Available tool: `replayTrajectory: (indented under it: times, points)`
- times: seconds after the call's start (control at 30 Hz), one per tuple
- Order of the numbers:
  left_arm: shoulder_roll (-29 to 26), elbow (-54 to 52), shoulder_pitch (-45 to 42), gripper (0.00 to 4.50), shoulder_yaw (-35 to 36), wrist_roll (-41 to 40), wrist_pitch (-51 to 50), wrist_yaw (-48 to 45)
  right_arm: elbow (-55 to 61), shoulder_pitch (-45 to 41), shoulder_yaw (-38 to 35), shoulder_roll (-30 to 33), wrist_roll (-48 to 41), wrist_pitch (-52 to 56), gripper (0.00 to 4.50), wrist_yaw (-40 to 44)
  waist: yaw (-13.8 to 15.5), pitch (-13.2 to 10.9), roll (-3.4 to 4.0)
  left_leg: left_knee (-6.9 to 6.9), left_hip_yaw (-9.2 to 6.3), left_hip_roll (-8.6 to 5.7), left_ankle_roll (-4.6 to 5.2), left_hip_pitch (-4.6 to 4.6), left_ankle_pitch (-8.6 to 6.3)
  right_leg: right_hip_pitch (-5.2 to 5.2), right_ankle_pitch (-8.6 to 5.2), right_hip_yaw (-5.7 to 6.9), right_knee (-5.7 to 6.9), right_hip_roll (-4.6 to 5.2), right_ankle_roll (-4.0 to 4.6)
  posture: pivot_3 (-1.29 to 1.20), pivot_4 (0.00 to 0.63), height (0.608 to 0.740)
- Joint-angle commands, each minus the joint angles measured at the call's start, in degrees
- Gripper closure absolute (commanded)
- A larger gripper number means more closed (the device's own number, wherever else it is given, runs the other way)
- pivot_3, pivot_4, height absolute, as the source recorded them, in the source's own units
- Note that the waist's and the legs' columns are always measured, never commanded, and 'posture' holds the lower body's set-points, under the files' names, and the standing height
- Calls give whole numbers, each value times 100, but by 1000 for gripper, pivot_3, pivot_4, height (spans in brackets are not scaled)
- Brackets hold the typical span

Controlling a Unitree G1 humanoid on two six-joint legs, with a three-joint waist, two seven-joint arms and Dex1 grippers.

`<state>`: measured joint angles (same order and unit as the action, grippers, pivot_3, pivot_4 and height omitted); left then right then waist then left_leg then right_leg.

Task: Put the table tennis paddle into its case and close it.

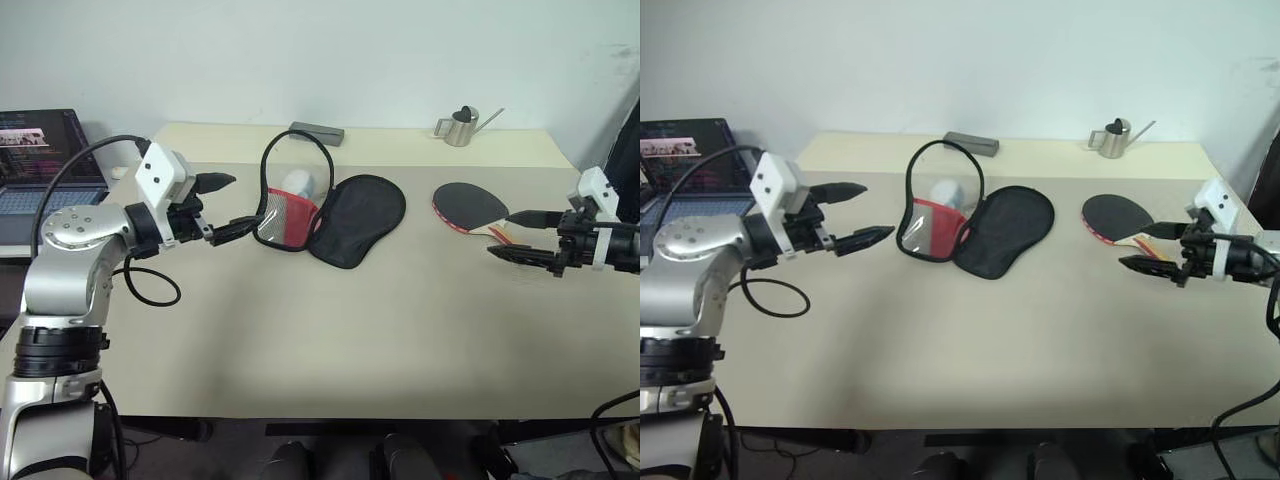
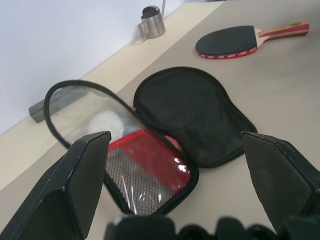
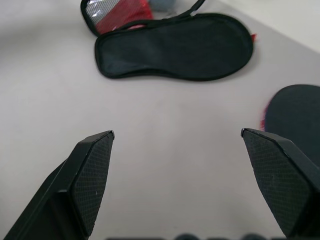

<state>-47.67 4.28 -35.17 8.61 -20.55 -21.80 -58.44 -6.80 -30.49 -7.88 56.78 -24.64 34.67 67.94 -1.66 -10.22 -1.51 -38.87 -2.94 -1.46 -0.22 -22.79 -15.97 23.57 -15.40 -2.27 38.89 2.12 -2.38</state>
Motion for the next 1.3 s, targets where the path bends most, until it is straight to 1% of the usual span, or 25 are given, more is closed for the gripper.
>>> replayTrajectory:
  times: [0.03,0.23,0.5,0.67,0.83,1.03,1.23,1.3]
  points:
    - [-26,95,-159,0,-5,33,228,-80,272,54,-218,91,-112,68,35,-53,0,0,0,0,1,0,0,0,0,0,0,0,0,0,0,0,150,740]
    - [147,301,-385,0,-120,5,310,-198,740,224,-444,126,-369,384,35,-223,3,0,0,-1,-2,0,0,-1,0,0,0,1,1,0,0,0,150,740]
    - [53,587,-454,0,-138,-84,403,-635,1368,438,-528,-48,-635,765,35,-554,-5,0,0,0,0,0,0,0,0,0,0,1,1,0,0,0,150,740]
    - [12,955,-590,0,-247,40,547,-938,1490,361,-494,-191,-831,865,35,-645,-2,0,0,-1,-1,0,0,1,0,0,0,3,2,-1,0,0,150,740]
    - [-38,1437,-754,0,-354,215,863,-1143,1792,202,-367,-555,-1051,1096,35,-967,-5,0,0,-1,-2,0,0,0,0,0,0,4,1,-1,0,0,150,740]
    - [-30,1609,-885,0,-342,209,984,-1270,1899,-117,21,-1152,-1059,1330,35,-1461,-8,0,0,-1,-2,0,0,-1,0,2,0,4,1,-1,0,0,150,740]
    - [-82,1820,-1005,0,-409,221,1106,-1601,1682,-592,314,-1728,-1082,1755,35,-2021,-20,0,0,-1,-2,0,0,-2,0,4,0,5,4,-2,0,0,150,740]
    - [-123,1896,-1050,0,-415,221,1089,-1758,1527,-802,470,-1926,-954,1877,35,-2256,-23,0,0,-1,0,0,0,-2,0,8,0,7,7,-3,0,0,150,740]
